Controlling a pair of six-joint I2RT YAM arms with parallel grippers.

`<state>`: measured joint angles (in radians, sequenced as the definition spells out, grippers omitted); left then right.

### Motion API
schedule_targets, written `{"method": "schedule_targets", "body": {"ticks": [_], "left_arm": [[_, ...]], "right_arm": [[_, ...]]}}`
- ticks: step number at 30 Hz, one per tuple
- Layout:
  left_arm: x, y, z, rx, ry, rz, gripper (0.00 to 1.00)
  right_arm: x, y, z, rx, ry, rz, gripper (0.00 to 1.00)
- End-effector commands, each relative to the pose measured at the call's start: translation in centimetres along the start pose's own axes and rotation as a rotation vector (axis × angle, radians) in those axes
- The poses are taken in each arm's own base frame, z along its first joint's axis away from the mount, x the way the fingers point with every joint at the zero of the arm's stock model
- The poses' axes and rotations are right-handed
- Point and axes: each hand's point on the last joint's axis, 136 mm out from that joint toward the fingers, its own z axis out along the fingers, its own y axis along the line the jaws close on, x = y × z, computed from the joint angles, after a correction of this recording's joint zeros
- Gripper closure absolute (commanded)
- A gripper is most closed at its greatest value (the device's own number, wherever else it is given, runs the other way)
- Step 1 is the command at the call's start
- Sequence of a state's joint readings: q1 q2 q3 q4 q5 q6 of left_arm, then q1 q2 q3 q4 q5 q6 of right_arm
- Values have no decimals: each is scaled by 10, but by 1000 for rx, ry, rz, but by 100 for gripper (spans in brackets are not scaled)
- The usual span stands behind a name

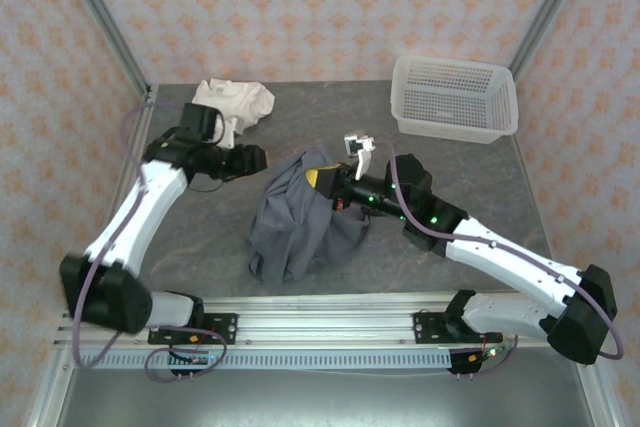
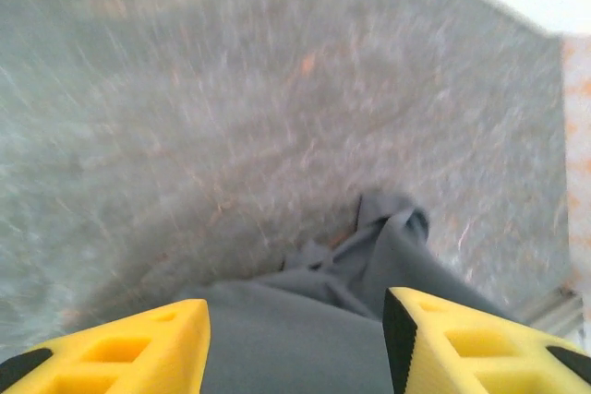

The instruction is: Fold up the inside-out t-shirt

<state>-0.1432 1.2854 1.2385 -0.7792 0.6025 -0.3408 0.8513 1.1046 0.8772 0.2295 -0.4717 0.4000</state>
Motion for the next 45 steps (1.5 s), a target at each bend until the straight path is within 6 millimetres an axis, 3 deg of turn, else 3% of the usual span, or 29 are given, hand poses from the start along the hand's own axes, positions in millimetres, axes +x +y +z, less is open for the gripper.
{"method": "schedule_targets", "body": {"ticks": [1, 3, 6, 10, 18, 24, 30, 32, 33, 35, 37, 41, 43, 45], "left_arm": [[-11, -20, -84, -51, -258, 130, 47], [9, -37, -96, -1, -256, 175, 47], [45, -71, -89, 151, -166, 237, 51], [67, -79, -71, 176, -76, 299, 51], [65, -82, -35, 191, 17, 394, 48], [72, -91, -24, 263, 73, 427, 47], [73, -85, -10, 243, 107, 426, 47], [70, -87, -10, 248, 100, 427, 53], [68, -90, -12, 261, 90, 425, 64], [63, -104, -22, 311, 61, 411, 100], [53, -126, -44, 399, 18, 374, 100], [26, -176, -101, 645, -100, 265, 100], [21, -190, -117, 722, -115, 226, 100], [19, -196, -122, 753, -115, 199, 100]], "right_arm": [[-10, 2, 2, -32, -43, 10, 100], [-8, -2, 5, -27, -33, 13, 100], [-5, -6, 10, -25, -17, 20, 100], [-3, -7, 14, -29, -8, 35, 100], [-4, -5, 15, -39, -3, 46, 100], [-7, -1, 15, -51, -8, 54, 100], [-8, 1, 21, -70, 1, 64, 100], [-8, 0, 21, -65, -4, 65, 100], [-7, -2, 21, -56, -4, 65, 100], [-1, -12, 20, -19, -6, 66, 100], [10, -32, 17, 52, -6, 52, 100], [41, -112, -5, 299, -64, 47, 99], [61, -146, -10, 386, -48, 68, 89], [73, -148, -2, 375, 23, 95, 67]]}}
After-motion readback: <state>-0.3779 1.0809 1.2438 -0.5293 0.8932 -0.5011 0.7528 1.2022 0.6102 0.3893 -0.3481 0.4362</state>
